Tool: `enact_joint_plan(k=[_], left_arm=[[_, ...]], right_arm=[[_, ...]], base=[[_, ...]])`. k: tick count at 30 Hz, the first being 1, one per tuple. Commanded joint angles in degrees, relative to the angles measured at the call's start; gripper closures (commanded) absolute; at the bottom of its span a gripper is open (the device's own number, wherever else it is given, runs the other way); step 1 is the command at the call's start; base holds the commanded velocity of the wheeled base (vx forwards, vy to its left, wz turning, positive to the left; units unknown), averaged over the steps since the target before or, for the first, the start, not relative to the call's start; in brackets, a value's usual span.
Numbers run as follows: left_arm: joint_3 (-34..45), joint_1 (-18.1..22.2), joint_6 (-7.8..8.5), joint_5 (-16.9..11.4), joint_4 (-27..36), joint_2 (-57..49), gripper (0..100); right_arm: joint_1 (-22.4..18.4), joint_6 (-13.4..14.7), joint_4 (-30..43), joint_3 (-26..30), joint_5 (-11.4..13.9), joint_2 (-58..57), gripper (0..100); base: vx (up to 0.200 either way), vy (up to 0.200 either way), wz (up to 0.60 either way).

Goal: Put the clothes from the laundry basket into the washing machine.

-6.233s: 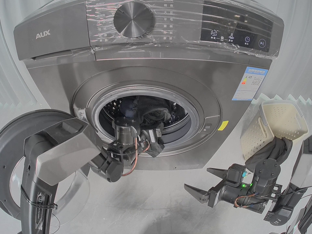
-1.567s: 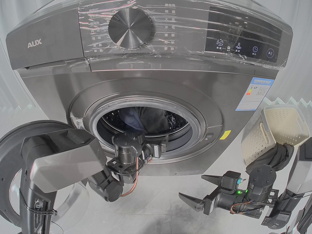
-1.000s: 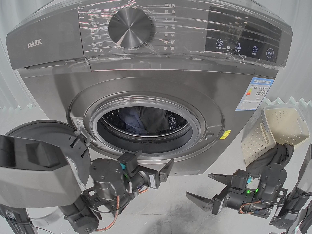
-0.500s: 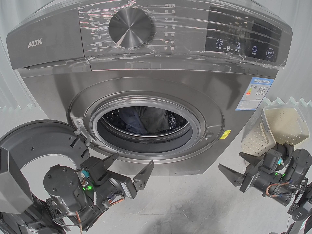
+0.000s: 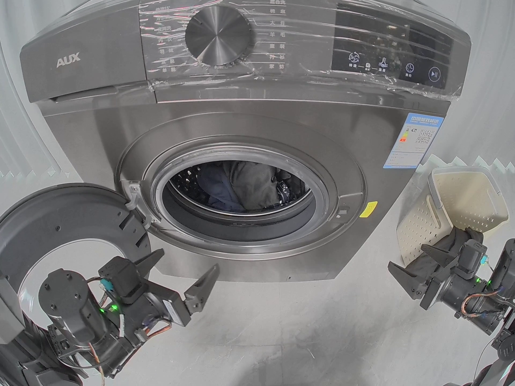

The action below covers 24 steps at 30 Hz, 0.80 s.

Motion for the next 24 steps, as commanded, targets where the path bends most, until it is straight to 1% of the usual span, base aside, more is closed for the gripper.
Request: enact_joint_plan(k=[1, 3, 5, 6, 7, 8, 9, 10, 11, 12, 13, 14, 15, 18, 19, 21, 24], left_arm=[[5.7, 6.0, 0.14, -2.2, -0.1, -3.4, 0], [5.9, 7.1, -0.21, -2.3, 0.1, -5.0, 0], [5.8, 9.3, 0.06, -3.0, 0.1, -8.7, 0], [5.8, 9.6, 0.23, -3.6, 0.1, -10.0, 0], [5.8, 9.6, 0.23, -3.8, 0.1, -10.1, 0], [5.8, 9.7, 1.37, -5.1, 0.3, -12.2, 0], [5.9, 9.7, 1.81, -5.1, 0.4, -12.7, 0], [5.9, 9.8, 3.13, -5.0, 1.1, -14.1, 0], [5.9, 9.8, 3.13, -5.0, 1.1, -14.1, 0], [5.9, 9.8, 4.36, -4.8, 2.4, -16.0, 0], [5.9, 9.8, 4.80, -4.8, 4.0, -18.6, 0], [5.9, 9.8, 4.80, -4.8, 4.0, -18.6, 0], [5.9, 9.7, 4.98, -4.8, 6.8, -21.3, 0], [5.9, 9.7, 5.07, -4.8, 11.1, -24.9, 0], [5.9, 9.7, 5.07, -4.7, 11.6, -25.3, 0], [5.9, 9.7, 5.33, -4.1, 17.8, -29.8, 0], [5.9, 9.2, 5.42, -3.6, 26.6, -37.0, 0]], right_arm=[[-0.7, -0.5, 2.5, 0.9, -0.3, -5.8, 0], [-0.7, -0.3, 4.5, 1.0, -0.5, -7.5, 0], [-0.8, 0.0, 10.4, 1.0, -0.7, -11.5, 0], [-0.8, 0.0, 12.5, 1.0, -0.7, -13.0, 0], [-0.8, 0.0, 12.8, 1.0, -0.7, -13.2, 0], [-1.3, 0.0, 16.8, 1.0, -0.9, -16.1, 0], [-1.4, 0.0, 17.7, 1.0, -1.2, -16.8, 0], [-1.5, 0.1, 20.4, 1.0, -1.7, -19.0, 0], [-1.5, 0.1, 20.4, 1.0, -1.7, -19.0, 0], [-1.8, 0.1, 23.5, 1.0, -2.1, -21.9, 0], [-2.3, 0.1, 26.2, 1.0, -2.1, -25.4, 0], [-2.3, 0.1, 26.2, 1.0, -2.1, -25.4, 0], [-2.9, 0.0, 30.1, 1.0, -2.1, -29.6, 0], [-4.3, -0.4, 36.0, 0.9, -2.1, -35.9, 0], [-4.5, -0.4, 36.6, 0.9, -2.1, -36.6, 0], [-7.2, -0.5, 42.4, 0.9, -2.0, -42.5, 0], [-9.6, -0.6, 48.1, 0.9, -1.8, -48.9, 0]], base=[[-0.200, 0.000, 0.00], [-0.200, 0.000, 0.00], [-0.200, 0.000, 0.00], [-0.200, 0.000, 0.00], [-0.200, 0.000, 0.00], [-0.200, 0.000, 0.00], [-0.200, 0.000, 0.00], [-0.200, 0.000, 0.00], [-0.200, 0.000, 0.00], [-0.200, 0.000, 0.00], [-0.200, 0.000, 0.00], [-0.200, 0.000, 0.00], [-0.200, 0.000, 0.00], [0.000, 0.000, 0.00], [-0.200, 0.000, 0.00], [-0.200, 0.000, 0.00], [-0.200, 0.000, 0.00]])
